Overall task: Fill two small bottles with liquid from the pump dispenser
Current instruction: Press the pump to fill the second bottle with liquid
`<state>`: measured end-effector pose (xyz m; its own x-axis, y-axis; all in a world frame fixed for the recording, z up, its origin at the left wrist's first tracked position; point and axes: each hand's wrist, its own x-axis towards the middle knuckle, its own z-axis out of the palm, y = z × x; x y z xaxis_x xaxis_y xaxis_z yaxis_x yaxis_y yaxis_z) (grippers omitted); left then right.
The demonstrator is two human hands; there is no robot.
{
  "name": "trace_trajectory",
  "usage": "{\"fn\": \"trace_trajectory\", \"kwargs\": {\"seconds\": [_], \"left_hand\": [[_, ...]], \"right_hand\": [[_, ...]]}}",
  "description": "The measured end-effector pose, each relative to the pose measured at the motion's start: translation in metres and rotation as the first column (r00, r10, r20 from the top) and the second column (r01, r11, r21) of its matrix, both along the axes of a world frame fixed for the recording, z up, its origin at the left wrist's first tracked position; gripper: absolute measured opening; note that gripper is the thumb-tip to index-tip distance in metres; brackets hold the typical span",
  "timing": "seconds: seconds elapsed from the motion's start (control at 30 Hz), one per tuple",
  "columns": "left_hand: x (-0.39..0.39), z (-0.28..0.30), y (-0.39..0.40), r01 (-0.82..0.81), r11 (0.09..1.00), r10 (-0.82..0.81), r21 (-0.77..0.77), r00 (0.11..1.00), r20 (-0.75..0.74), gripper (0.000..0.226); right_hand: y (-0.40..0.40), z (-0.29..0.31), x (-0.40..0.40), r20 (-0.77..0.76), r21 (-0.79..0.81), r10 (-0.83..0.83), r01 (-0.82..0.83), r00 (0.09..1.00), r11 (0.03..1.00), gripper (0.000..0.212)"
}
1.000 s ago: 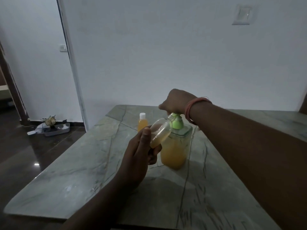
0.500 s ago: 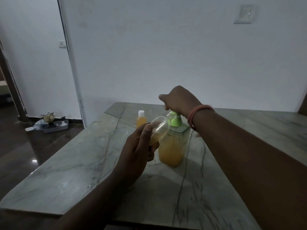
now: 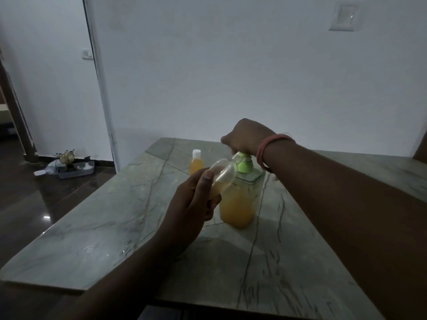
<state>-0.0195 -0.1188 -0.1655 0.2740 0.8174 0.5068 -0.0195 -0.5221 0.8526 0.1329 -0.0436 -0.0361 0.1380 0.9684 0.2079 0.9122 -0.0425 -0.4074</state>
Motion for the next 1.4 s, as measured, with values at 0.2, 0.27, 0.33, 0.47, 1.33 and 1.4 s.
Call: {"fn": "trace_trajectory", "kwargs": {"seconds": [0.2,0.27,0.33,0.47,1.33,1.4], "left_hand": [[-0.001,-0.001,0.0,-0.001,1.0,0.001,0.023,1.0,0.006,0.042],[0.001,0.0,0.0,-0.001,1.0,0.0,0.019,1.0,0.026,0.039],[0.001,0.0,0.0,0.004,1.0,-0.004,0.018,1.0,0.025,0.037],[0.0,0.001,-0.001,0.005,1.0,-0.006,0.011,1.0,0.027,0.04],[0.0,-0.001,0.002,-0.011,0.999,0.01,0.042,1.0,0.02,0.033],[0.0,-0.001,0.002,-0.014,0.999,0.013,0.038,1.0,0.016,0.035]], "right_hand": [[-0.001,0.0,-0.003,-0.015,0.118,-0.006,0.008,1.0,0.993,0.024],[-0.004,-0.002,-0.001,-0.048,0.118,-0.031,0.037,0.998,0.992,0.02],[-0.004,0.0,-0.002,-0.003,0.046,-0.024,0.024,1.0,0.999,0.02],[-0.007,0.007,-0.006,0.078,-0.01,0.032,-0.032,0.996,0.999,0.022],[-0.004,0.002,-0.002,0.008,0.167,0.027,-0.028,1.0,0.986,0.026],[-0.005,-0.002,-0.001,-0.005,0.138,0.02,-0.019,1.0,0.99,0.025]]}}
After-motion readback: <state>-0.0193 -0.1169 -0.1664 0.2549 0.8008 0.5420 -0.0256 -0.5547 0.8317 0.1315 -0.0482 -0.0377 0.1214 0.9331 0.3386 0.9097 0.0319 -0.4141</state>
